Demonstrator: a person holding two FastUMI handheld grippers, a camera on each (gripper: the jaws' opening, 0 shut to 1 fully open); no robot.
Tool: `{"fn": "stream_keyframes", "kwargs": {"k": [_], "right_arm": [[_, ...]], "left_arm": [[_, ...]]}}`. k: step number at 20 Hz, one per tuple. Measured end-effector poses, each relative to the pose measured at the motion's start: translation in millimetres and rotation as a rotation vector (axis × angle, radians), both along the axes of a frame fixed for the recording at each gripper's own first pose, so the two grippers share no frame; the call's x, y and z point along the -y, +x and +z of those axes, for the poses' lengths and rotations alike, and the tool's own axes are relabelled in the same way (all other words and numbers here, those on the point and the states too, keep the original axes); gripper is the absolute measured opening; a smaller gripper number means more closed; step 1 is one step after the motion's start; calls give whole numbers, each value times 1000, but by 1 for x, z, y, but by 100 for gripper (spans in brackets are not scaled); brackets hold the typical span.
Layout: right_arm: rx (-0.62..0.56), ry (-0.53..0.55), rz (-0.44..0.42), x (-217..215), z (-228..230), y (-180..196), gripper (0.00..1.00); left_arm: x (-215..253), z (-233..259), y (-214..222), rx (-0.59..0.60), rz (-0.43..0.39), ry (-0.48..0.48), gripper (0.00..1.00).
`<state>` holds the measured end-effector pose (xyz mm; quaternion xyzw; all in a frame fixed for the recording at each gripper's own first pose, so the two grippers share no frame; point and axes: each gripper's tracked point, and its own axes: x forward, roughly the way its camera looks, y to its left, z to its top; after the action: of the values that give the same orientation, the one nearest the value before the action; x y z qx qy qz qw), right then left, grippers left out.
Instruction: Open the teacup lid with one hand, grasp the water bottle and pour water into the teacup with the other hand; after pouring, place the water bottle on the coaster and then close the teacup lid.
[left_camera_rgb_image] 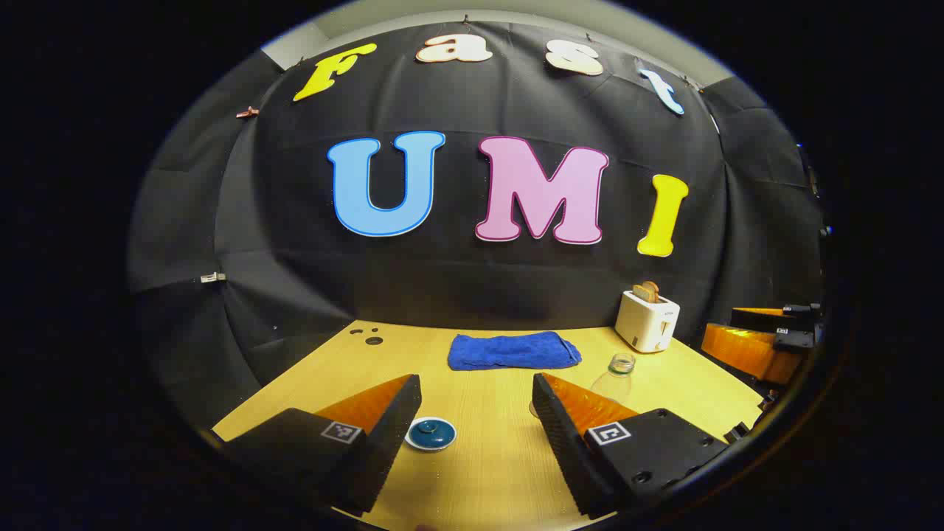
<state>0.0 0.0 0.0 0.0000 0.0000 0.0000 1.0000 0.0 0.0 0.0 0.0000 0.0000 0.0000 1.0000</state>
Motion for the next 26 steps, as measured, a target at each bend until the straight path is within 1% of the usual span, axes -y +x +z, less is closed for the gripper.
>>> {"fn": "stream_keyframes", "kwargs": {"k": [3,4,5,6,7,11,20,26], "right_arm": [[-18,0,34,-9,-5,6,98],[-21,-3,43,-11,-6,9,96],[-26,-3,50,-12,-7,11,98],[-30,0,61,-13,-9,12,96],[-32,1,69,-16,-10,13,98],[-46,2,92,-17,-17,17,98],[-60,-2,125,-24,-24,19,98],[-86,2,129,-29,-36,22,98]], "left_arm": [[-7,-2,4,-6,11,-7,95],[-10,0,5,-6,20,-9,95],[-13,-1,5,-12,26,-10,95],[-14,-3,6,-19,30,-10,95],[-15,-3,7,-18,36,-8,95],[-18,-8,9,-24,46,-9,95],[-25,-14,10,-30,59,-15,95],[-39,-27,26,-43,71,8,95]]}}
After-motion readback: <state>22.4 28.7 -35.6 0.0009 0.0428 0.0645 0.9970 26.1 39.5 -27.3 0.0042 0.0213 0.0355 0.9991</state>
